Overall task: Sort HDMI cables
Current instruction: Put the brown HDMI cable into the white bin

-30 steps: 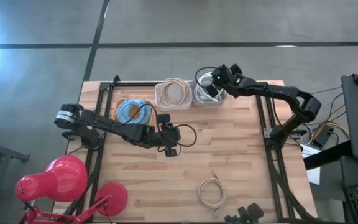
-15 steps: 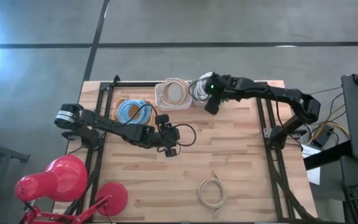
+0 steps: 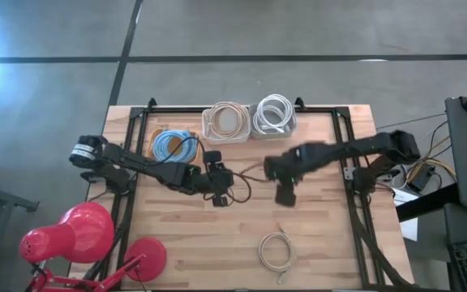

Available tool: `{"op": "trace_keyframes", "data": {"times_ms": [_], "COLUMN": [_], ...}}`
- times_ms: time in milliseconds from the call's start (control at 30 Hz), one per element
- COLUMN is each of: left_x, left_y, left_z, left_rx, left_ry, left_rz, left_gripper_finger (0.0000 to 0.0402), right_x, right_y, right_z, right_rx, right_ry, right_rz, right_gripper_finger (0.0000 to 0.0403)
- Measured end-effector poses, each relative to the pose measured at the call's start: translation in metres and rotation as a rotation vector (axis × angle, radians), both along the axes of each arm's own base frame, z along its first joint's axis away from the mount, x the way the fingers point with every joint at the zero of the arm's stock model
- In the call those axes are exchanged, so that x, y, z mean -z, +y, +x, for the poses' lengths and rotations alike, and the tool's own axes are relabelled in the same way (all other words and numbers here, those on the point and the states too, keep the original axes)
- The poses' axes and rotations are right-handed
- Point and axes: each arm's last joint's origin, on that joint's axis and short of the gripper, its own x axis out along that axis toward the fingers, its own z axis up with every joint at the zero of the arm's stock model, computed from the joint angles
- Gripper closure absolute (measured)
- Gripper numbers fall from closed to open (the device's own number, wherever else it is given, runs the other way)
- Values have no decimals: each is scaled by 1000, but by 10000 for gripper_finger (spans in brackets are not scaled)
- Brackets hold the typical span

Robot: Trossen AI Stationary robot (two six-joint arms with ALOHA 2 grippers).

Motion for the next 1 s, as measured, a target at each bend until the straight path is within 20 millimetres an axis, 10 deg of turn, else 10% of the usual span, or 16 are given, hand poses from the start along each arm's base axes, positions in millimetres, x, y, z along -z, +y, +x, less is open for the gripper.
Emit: {"op": "trace_keyframes", "data": {"times_ms": [367,1000], "left_x": [-8,-7], "left_y": [0,-7], "left_z": [4,6], "left_rx": [32,251], "left_ry": [-18,4], "left_rz": [25,-123], "left_gripper_finger": [225,225], "right_x": [18,102], "right_y": [83,136], "right_z": [-6,13], "right_rx": [-96,-149], "right_ry": [-71,23], "right_rz": [90,115], "right_gripper_finger": [259,259]}}
